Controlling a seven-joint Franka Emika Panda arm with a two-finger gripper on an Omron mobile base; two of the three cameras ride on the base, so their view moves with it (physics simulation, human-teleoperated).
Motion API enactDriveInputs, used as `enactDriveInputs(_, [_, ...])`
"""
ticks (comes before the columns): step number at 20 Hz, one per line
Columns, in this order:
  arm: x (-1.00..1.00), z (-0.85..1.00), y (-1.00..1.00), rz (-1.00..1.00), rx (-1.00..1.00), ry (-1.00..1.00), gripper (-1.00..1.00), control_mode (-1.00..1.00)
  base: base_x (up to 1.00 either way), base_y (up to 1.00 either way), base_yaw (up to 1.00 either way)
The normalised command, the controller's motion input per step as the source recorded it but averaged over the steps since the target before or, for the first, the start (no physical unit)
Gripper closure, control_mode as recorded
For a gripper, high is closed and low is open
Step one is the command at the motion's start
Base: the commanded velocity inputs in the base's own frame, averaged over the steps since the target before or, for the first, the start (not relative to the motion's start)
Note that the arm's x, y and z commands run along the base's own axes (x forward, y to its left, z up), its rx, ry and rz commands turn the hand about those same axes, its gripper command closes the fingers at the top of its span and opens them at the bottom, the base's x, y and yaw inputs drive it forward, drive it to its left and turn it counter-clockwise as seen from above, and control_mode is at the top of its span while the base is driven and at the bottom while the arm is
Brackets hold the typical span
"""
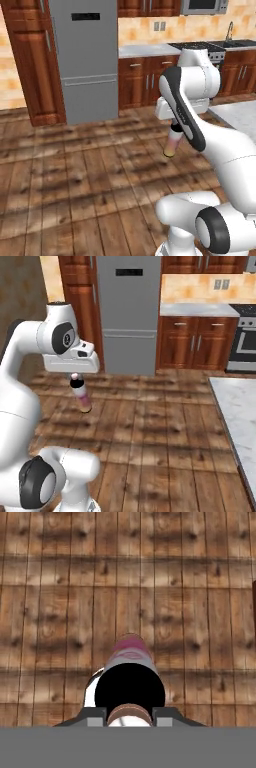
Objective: Place the large bottle from the dining counter next to the other large bottle outside the sink, and place the small bottle from the dining counter next to the other small bottle inside the sink.
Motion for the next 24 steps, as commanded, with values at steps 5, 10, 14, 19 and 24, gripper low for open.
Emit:
enactDriveInputs(5, [0.0,0.0,0.0,0.0,0.0,0.0,1.0,1.0,1.0,0.02,-0.18])
enactDriveInputs(10, [0.0,0.0,0.0,0.0,0.0,0.0,1.0,1.0,1.0,0.0,-0.26])
enactDriveInputs(14, [0.0,0.0,0.0,0.0,0.0,0.0,1.0,1.0,1.0,0.0,-0.29])
enactDriveInputs(19, [0.0,0.0,0.0,0.0,0.0,0.0,1.0,1.0,1.0,0.06,-0.22])
enactDriveInputs(24, [0.0,0.0,0.0,0.0,0.0,0.0,1.0,1.0,1.0,0.01,-0.21])
